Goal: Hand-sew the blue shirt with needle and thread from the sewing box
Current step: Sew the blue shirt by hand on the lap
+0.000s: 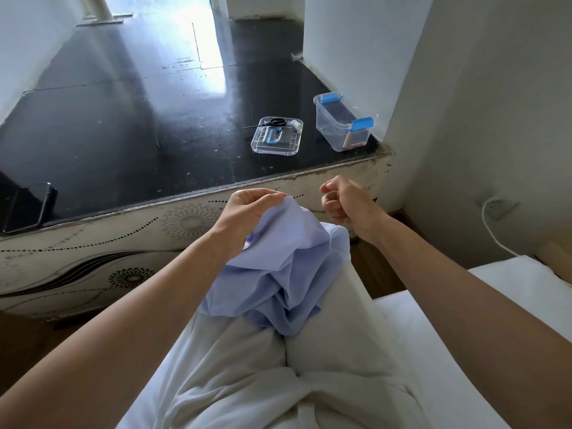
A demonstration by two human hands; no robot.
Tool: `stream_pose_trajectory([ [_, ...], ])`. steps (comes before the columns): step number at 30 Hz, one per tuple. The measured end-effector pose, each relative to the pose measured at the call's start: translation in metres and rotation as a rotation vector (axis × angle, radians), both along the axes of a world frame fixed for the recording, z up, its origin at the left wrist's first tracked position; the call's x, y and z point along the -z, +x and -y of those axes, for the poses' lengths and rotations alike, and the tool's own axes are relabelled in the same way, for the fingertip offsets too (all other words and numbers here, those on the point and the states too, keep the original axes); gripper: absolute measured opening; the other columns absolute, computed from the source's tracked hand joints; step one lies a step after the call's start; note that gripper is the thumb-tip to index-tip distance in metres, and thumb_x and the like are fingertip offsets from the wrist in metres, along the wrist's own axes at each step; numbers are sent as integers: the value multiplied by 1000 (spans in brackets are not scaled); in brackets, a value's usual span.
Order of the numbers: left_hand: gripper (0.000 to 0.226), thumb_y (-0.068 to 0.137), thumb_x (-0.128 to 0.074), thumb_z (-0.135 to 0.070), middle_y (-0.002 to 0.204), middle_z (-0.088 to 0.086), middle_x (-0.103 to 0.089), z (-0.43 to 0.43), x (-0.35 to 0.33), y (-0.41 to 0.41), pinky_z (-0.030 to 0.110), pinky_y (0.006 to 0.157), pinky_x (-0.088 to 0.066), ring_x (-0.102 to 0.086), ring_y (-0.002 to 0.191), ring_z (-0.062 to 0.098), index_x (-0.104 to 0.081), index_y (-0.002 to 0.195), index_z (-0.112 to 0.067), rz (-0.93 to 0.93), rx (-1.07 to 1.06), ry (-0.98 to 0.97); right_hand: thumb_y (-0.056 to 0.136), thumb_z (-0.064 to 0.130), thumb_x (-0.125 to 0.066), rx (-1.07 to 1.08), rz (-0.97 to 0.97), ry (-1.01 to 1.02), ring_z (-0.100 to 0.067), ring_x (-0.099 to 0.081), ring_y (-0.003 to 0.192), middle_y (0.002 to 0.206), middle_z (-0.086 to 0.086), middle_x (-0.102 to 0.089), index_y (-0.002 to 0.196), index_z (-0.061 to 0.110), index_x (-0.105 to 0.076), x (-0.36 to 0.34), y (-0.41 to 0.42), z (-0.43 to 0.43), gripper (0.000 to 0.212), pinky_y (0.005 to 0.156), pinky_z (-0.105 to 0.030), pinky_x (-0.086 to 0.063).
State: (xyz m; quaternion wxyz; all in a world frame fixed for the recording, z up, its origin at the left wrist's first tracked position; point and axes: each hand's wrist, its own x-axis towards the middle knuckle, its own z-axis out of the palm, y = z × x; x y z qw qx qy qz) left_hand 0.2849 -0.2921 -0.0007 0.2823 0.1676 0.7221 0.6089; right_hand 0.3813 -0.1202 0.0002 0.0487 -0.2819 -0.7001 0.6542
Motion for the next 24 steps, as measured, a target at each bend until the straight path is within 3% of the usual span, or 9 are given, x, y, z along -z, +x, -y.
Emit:
stream_pose_trajectory([
  [2,14,84,-74,-28,90,2,-69,1,0,-1,38,74,-40,-57,90,20,-77,71,-30,-4,10,-6,101,11,-27,1,-26,-14,-10,-33,54,62,-2,-41,86,12,-49,1,-1,0,26,46,-19,-31],
  [5,5,75,-77,-33,92,5,-69,5,0,-3,39,75,-43,-58,91,23,-78,74,-29,3,74,-18,105,10,-34,-106,-120,-6,-6,-39,55,66,1,-45,97,12,-59,5,0,-1,26,50,-15,-38],
  [9,13,84,-75,-20,86,3,-69,7,2,-5,33,74,-47,-60,87,19,-77,73,-27,-30,104,-24,102,10,-45,-190,-183,52,-9,-44,61,73,-3,-51,106,13,-65,10,2,-4,21,57,-15,-44],
  [12,19,86,-73,-19,82,-1,-69,7,1,-4,30,72,-47,-60,84,15,-77,70,-28,-57,77,-18,92,11,-61,-143,-257,22,-12,-60,69,82,-6,-67,103,11,-70,12,3,-3,14,65,-18,-55],
  [15,20,86,-72,-21,81,-4,-69,5,1,-4,32,75,-46,-59,84,14,-76,69,-29,-81,47,-21,78,21,-70,-116,-319,-79,-17,-68,74,89,-9,-72,99,12,-73,13,6,-5,23,68,-23,-58],
  [17,18,85,-73,-26,81,-4,-69,4,1,-4,34,76,-46,-59,86,15,-77,68,-30,-78,30,-16,75,26,-71,-152,-311,-32,-19,-68,74,86,-7,-73,96,14,-74,13,7,-6,25,69,-25,-59],
  [20,10,79,-77,-37,88,10,-71,3,0,-2,39,73,-45,-60,87,20,-78,72,-30,-79,36,-13,82,21,-70,-207,-281,96,-15,-66,68,80,-3,-73,95,10,-74,14,8,-5,18,67,-25,-57],
  [24,7,85,-74,-23,86,7,-72,3,2,0,31,72,-48,-62,82,15,-77,80,-20,-162,27,-21,87,15,-70,-199,-275,230,-14,-66,63,77,-2,-72,94,9,-73,15,3,-2,10,64,-25,-57],
])
